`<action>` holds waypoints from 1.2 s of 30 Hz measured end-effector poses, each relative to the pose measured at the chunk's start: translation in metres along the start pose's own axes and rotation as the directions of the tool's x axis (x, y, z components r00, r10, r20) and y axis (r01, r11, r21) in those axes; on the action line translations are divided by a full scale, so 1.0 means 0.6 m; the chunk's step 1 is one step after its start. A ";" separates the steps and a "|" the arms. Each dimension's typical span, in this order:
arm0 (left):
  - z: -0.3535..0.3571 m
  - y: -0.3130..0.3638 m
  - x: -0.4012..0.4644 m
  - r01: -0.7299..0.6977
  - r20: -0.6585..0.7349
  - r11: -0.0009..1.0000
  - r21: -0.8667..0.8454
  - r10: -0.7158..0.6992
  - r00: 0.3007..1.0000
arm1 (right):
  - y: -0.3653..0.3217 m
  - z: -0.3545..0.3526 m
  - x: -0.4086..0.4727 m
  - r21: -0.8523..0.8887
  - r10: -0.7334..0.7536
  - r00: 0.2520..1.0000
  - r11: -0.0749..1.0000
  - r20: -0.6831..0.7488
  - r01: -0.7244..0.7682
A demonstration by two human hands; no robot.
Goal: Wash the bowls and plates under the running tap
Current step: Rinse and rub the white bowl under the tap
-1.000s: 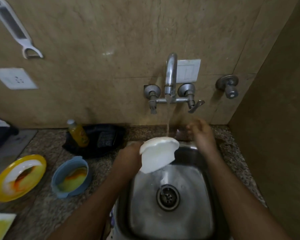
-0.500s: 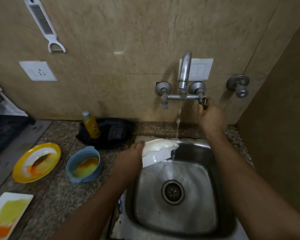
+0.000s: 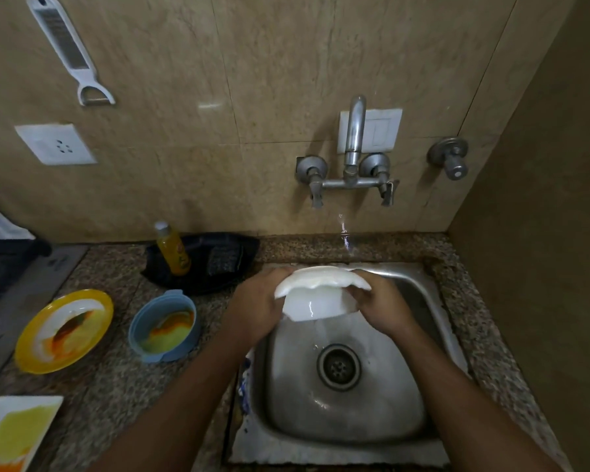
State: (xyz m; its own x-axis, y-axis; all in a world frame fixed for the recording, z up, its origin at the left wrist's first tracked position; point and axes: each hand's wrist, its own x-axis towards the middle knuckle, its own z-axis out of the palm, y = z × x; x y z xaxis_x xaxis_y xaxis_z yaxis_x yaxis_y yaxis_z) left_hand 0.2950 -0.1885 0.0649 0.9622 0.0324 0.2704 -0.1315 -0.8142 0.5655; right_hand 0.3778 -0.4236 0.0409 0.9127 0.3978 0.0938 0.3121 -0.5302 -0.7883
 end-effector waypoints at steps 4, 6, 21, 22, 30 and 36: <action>-0.029 0.014 0.011 -0.009 0.047 0.998 0.055 0.006 0.999 | -0.019 -0.009 -0.019 -0.173 -0.098 0.986 0.982 -0.133 0.074; -0.036 0.022 0.012 0.021 0.017 0.999 0.025 -0.022 1.000 | -0.022 -0.010 -0.026 -0.195 -0.104 0.978 0.978 -0.179 0.069; 0.009 -0.027 -0.005 0.079 0.083 0.997 -0.021 -0.077 0.994 | -0.021 0.015 -0.048 -0.291 -0.022 0.997 0.957 -0.074 0.000; 0.007 -0.022 -0.008 0.072 0.068 0.997 -0.033 -0.070 0.995 | -0.019 0.018 -0.055 -0.275 -0.009 0.994 0.961 -0.109 -0.022; 0.005 -0.025 -0.018 0.107 0.033 0.993 -0.048 -0.105 0.994 | -0.035 0.019 -0.042 -0.239 -0.027 0.987 0.971 -0.159 -0.012; 0.007 -0.032 -0.021 0.114 0.050 0.992 -0.057 -0.111 0.993 | -0.031 0.029 -0.047 -0.251 0.002 0.993 0.967 -0.122 -0.033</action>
State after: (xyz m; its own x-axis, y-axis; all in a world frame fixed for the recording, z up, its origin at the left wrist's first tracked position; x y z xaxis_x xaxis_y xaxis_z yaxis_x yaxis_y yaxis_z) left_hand 0.2865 -0.1755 0.0474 0.9815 0.0936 0.1668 -0.0347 -0.7707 0.6363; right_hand 0.3418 -0.4118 0.0426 0.9387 0.3024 0.1656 0.3382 -0.7139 -0.6132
